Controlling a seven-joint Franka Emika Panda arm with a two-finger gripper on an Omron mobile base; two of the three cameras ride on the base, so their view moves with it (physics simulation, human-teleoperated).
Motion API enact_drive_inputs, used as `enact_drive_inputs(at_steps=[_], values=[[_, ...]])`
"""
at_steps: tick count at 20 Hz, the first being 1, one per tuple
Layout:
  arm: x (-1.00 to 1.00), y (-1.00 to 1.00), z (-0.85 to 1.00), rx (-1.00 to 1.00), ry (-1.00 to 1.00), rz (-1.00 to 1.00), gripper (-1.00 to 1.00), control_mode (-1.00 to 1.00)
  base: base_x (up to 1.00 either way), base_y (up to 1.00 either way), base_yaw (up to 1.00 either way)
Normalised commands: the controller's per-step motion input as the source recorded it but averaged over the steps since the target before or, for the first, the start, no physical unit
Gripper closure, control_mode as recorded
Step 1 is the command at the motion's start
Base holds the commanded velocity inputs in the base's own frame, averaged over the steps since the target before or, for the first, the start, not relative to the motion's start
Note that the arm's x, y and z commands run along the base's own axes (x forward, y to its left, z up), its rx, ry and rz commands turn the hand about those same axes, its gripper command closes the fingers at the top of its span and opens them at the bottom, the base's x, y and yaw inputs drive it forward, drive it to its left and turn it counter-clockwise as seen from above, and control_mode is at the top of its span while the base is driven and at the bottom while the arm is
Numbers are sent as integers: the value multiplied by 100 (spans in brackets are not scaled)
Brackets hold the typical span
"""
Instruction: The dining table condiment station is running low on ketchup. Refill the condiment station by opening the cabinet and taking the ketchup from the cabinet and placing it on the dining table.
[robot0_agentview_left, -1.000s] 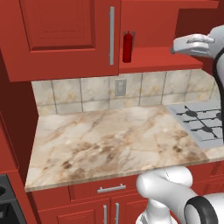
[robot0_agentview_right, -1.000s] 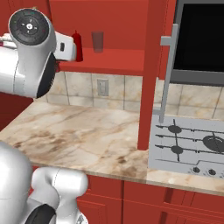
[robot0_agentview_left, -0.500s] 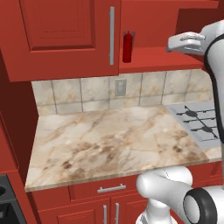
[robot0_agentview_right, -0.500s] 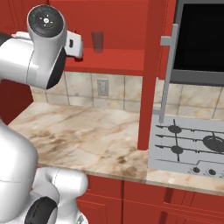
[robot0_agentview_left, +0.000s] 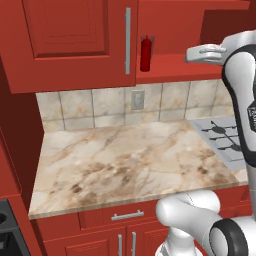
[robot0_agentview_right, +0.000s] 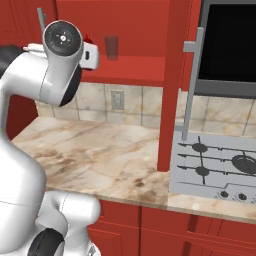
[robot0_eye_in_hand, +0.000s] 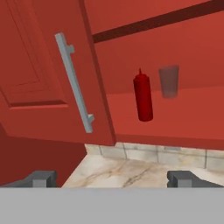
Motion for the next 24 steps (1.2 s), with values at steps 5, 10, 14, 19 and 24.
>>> enact_drive_inputs(at_steps=[5,10,14,19,24], values=[[27,0,-2,0,0,1,-100,-100,0,0,0],[30,0,0,0,10,7,-100,-100,0,0,0],[34,0,0,0,6,7,-100,-100,0,0,0],[32,0,0,0,1,7,-100,-100,0,0,0],[21,0,-4,0,-5,2,-100,-100,0,0,0]])
